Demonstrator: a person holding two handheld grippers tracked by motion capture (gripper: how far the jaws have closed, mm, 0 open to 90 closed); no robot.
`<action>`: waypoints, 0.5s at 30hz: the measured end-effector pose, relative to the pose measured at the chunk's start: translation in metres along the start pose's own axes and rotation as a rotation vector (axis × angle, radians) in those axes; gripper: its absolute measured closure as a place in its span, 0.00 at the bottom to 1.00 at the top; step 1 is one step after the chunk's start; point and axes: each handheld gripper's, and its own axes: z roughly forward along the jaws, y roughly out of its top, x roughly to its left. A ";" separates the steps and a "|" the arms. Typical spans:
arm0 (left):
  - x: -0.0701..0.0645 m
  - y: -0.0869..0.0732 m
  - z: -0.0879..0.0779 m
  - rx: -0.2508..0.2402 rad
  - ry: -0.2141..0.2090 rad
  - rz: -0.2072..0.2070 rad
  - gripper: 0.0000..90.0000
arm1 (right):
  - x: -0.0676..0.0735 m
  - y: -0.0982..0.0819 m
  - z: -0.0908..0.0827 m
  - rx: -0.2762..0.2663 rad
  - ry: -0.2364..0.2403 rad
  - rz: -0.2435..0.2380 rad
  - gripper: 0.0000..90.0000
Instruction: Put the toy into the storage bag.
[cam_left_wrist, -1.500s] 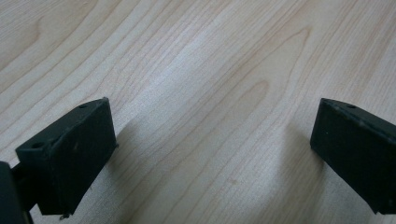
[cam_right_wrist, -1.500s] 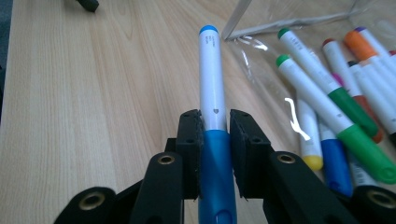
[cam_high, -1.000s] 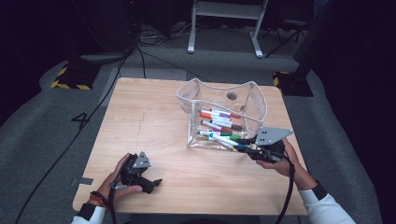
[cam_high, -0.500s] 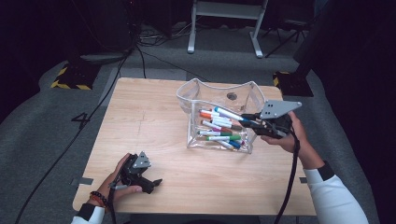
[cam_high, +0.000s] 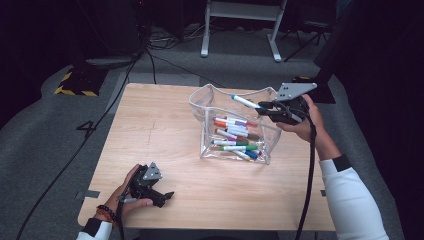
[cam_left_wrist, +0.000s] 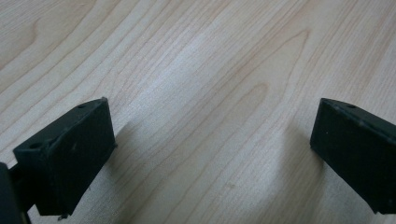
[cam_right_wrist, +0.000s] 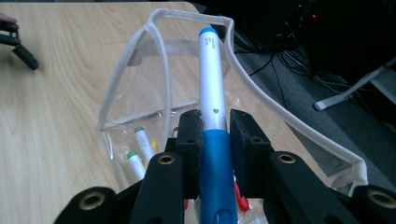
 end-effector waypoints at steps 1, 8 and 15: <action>0.000 0.000 0.000 0.000 0.000 0.000 0.00 | -0.002 0.001 0.003 0.006 0.001 0.001 0.83; 0.000 0.000 0.000 0.000 0.000 0.000 0.00 | -0.015 0.008 0.026 0.048 0.010 0.004 0.83; 0.000 0.000 0.000 0.000 -0.001 -0.001 0.00 | -0.022 0.009 0.049 0.109 0.040 0.017 0.83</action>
